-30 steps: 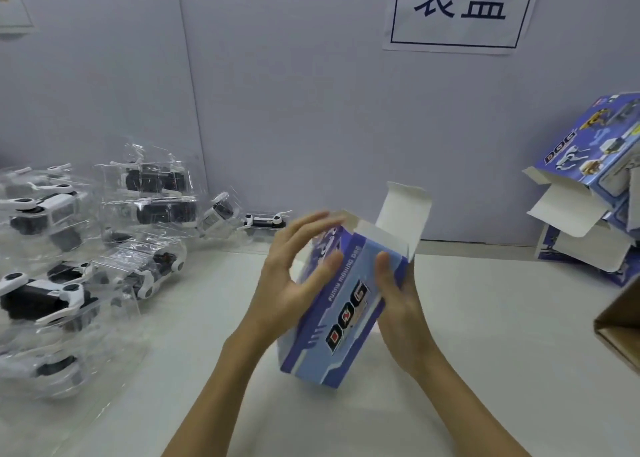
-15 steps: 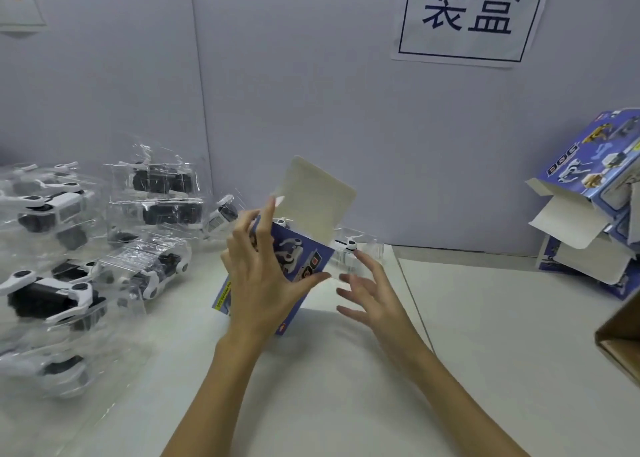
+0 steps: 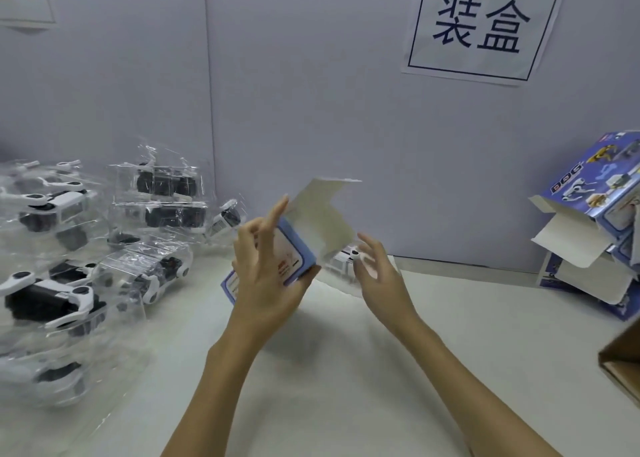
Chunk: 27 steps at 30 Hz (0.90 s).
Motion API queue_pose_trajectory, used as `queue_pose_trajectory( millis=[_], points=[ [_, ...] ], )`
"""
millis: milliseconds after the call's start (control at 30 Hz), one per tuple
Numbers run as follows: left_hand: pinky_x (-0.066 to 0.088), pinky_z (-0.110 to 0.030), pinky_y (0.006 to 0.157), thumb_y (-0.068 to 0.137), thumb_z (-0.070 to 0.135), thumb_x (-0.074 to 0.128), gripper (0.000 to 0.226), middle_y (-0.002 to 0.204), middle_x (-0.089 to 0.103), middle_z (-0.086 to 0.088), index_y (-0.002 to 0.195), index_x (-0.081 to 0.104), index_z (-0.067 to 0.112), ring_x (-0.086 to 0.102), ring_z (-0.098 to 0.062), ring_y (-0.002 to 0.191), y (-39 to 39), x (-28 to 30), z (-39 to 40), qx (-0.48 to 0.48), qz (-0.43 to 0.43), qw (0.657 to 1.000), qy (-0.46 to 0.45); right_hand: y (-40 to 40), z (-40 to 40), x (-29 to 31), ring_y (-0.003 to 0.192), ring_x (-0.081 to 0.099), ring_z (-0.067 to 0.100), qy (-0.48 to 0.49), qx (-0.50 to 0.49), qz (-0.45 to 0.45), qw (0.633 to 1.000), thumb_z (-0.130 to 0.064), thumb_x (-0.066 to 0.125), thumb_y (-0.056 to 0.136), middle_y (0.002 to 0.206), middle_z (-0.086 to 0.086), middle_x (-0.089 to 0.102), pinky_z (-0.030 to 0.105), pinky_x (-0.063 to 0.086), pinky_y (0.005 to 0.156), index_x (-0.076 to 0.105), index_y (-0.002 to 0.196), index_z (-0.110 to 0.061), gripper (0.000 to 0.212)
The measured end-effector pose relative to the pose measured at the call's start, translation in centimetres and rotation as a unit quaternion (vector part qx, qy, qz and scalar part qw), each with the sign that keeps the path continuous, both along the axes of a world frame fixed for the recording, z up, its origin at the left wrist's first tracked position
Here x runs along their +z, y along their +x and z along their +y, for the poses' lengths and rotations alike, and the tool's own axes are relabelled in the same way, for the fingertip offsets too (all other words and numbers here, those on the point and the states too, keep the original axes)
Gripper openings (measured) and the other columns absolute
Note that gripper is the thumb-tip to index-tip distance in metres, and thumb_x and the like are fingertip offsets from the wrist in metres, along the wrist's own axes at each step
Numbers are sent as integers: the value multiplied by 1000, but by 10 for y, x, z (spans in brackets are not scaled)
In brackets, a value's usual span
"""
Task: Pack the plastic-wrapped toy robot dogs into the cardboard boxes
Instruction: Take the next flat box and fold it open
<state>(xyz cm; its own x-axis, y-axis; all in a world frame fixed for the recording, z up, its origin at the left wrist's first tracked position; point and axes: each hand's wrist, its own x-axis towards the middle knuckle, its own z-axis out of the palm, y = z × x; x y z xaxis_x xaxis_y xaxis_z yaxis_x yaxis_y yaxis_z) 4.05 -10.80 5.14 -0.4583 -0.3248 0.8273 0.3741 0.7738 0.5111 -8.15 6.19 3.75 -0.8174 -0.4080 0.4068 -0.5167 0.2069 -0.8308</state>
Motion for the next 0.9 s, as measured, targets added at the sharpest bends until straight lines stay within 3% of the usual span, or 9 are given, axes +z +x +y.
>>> queue_pose_trajectory(
  millis=[100, 200, 300, 433, 533, 600, 700, 767, 900],
  points=[
    [42, -63, 104, 73, 12, 92, 109, 138, 36, -4, 154, 30, 50, 43, -26, 127, -6, -8, -5, 69, -34, 993, -95, -27, 3, -6, 147, 33, 25, 321, -63, 149, 933, -25, 53, 107, 157, 0, 41, 41, 38, 114, 19, 164, -27, 66],
    [31, -72, 107, 72, 9, 91, 105, 143, 39, -9, 153, 35, 45, 45, -32, 135, -10, -16, -4, 100, -89, 985, -110, -33, 1, -22, 134, 36, 29, 437, -123, 171, 875, -28, 53, 107, 142, 5, 44, 34, 42, 105, 16, 165, -24, 69],
    [26, -74, 107, 71, 2, 84, 97, 145, 35, -9, 149, 46, 46, 44, -33, 135, -11, -18, 0, 116, -131, 977, -121, -26, -1, -38, 118, 49, 34, 386, -139, 123, 903, -27, 51, 107, 125, 12, 52, 40, 47, 90, 17, 163, -28, 66],
    [27, -72, 108, 69, 4, 84, 76, 142, 38, -11, 130, 58, 41, 44, -35, 133, -10, -18, 1, 117, -120, 978, -126, -21, 10, -41, 97, 61, 39, 244, -180, 75, 950, -36, 35, 111, 103, 15, 62, 45, 50, 80, 42, 127, -21, 24],
    [28, -71, 109, 70, 6, 88, 78, 141, 40, -11, 126, 47, 42, 46, -35, 135, -8, -17, 1, 129, -107, 979, -112, -24, 25, -31, 89, 60, 39, 227, -232, 54, 944, -47, 30, 110, 95, 15, 64, 45, 48, 78, 44, 107, -14, 36],
    [27, -70, 110, 73, 9, 90, 79, 142, 41, -9, 128, 43, 41, 47, -34, 136, -7, -16, -2, 135, -93, 982, -91, -30, 38, -27, 84, 57, 36, 225, -258, 32, 939, -48, 40, 107, 90, 13, 65, 41, 44, 73, 46, 99, -13, 36],
    [28, -66, 109, 75, 12, 91, 79, 142, 43, -6, 129, 41, 40, 49, -33, 133, -6, -15, -3, 149, -88, 982, -79, -44, 60, -15, 85, 60, 30, 187, -243, -57, 950, -30, 58, 99, 95, 10, 65, 35, 44, 70, 48, 108, -11, 23],
    [31, -62, 107, 74, 11, 91, 78, 144, 47, -7, 128, 41, 38, 50, -35, 131, -6, -15, -4, 161, -91, 979, -87, -54, 71, -5, 84, 62, 21, 184, -201, -114, 955, -19, 60, 96, 100, 9, 68, 30, 42, 63, 48, 119, -14, 26],
    [38, -53, 94, 73, 10, 91, 79, 149, 49, -7, 128, 39, 34, 50, -37, 132, -7, -17, -4, 143, -106, 978, -111, -60, 83, 9, 103, 68, 18, 251, -119, -88, 957, -8, 55, 100, 103, -3, 74, 21, 48, 70, 68, 122, -21, 28]
  ],
)
